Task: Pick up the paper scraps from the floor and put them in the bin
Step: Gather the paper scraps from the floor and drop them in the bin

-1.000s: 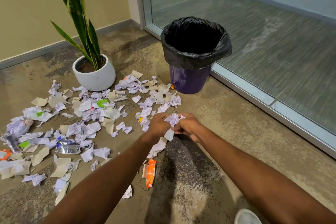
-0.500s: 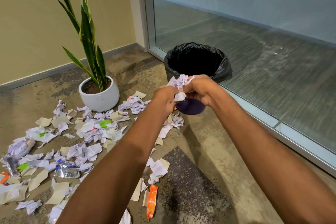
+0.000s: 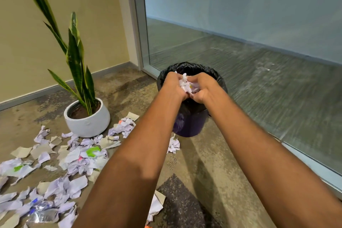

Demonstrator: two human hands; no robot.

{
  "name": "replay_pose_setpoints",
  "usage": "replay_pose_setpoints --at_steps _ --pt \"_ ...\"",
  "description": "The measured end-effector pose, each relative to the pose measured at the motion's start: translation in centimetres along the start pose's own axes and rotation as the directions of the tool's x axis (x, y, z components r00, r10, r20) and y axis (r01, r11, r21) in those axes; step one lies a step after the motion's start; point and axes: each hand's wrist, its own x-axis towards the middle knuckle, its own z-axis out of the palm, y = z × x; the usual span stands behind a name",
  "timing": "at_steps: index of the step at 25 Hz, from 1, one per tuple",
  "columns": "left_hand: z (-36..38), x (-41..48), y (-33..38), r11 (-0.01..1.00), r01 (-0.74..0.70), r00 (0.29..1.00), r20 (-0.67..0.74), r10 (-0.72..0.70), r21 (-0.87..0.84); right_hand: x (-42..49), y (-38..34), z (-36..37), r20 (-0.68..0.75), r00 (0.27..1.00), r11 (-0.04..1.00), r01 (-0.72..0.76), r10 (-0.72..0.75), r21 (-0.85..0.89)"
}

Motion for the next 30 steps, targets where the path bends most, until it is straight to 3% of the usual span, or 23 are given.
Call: replay_pose_setpoints --at_steps 4,9,11,14,18,24,27,30 --pt "0.2 1.4 0.4 0.968 0.087 0.993 0.103 -0.064 -0.234 0.2 -0.6 -0.4 -0.022 1.000 0.979 0.018 -0.014 0.202" --pt "-0.4 1.8 0.0 0.949 0.116 0.991 0.100 -0.090 -0.294 0.8 -0.9 -1.1 0.002 1.000 0.953 -0.017 0.017 0.303" --pt "-1.0 1.9 -0.2 0.956 0.099 0.994 0.064 -0.084 -0.277 1.5 -0.4 -1.4 -0.049 0.998 0.960 -0.014 0.029 0.278" --pt "-2.3 1.6 -0.1 0.977 0.058 0.997 0.069 -0.045 -0.205 1.3 0.4 -1.5 -0.107 0.994 0.975 0.038 -0.015 0.220" --pt "-5.8 0.4 0.0 1.000 0.001 0.995 0.102 0.000 -0.012 0.0 2.6 -1.9 -0.049 0.998 0.987 0.041 -0.033 0.154" --pt "-13.6 -0.6 -2.4 0.952 0.001 0.999 0.032 -0.011 0.306 -2.3 9.7 -2.0 0.045 0.999 0.985 0.036 -0.029 -0.167" --pt "-18.3 -1.4 -4.7 0.766 0.092 0.996 -0.071 -0.060 0.636 -3.0 14.6 -2.7 0.054 0.996 0.897 -0.034 0.064 -0.441" --pt "-23.2 -2.6 -7.2 0.351 0.187 0.981 -0.154 -0.121 0.918 -3.8 19.7 -4.3 0.115 0.975 0.699 -0.051 0.188 -0.713"
